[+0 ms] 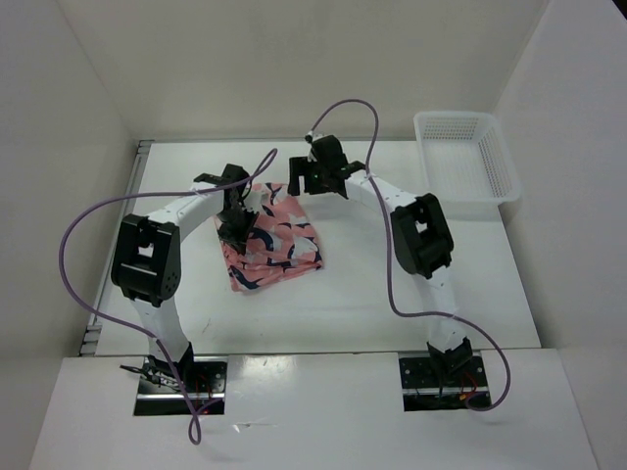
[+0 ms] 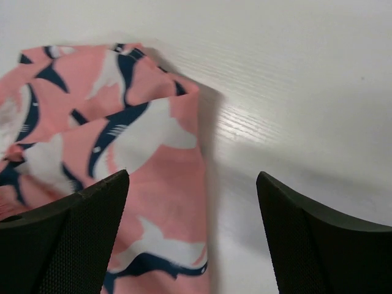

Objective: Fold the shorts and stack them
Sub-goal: Fold the shorts

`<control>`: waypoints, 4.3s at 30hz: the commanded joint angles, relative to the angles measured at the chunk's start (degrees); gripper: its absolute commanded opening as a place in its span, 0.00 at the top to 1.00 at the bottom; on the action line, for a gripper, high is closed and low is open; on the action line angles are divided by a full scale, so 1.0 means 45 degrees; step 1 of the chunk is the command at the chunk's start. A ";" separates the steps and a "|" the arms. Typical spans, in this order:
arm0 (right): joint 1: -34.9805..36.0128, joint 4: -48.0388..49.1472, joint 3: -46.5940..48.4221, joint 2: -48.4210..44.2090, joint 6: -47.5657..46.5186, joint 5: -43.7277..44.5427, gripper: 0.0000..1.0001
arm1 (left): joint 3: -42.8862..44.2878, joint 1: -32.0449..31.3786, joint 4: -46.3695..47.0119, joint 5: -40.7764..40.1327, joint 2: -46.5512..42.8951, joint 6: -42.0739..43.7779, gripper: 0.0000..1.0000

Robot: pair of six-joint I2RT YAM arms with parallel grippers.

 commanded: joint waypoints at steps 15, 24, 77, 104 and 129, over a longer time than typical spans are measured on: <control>-0.0162 -0.2551 0.6302 0.4963 0.0564 -0.2735 0.29 | 0.0432 0.0078 0.0169 0.0025 0.0074 0.0056 1.00; -0.0299 -0.3238 0.7107 0.5728 0.0837 -0.2929 0.67 | 0.0315 0.0078 0.0169 0.0025 -0.0160 0.0056 1.00; 0.2377 0.1118 -0.7599 -0.4196 0.1991 0.1954 1.00 | 0.4551 0.1094 0.3119 -0.2356 0.3588 0.0056 0.41; -0.5429 -0.3587 -0.8048 -1.2024 0.0391 0.2248 0.00 | 0.3384 0.5326 0.3939 0.0218 -0.4045 0.0056 0.01; -0.7779 -0.3667 -0.9044 -1.3647 -0.0861 0.0780 0.00 | -0.0779 0.8184 0.4603 -0.0990 -0.6234 0.0056 0.01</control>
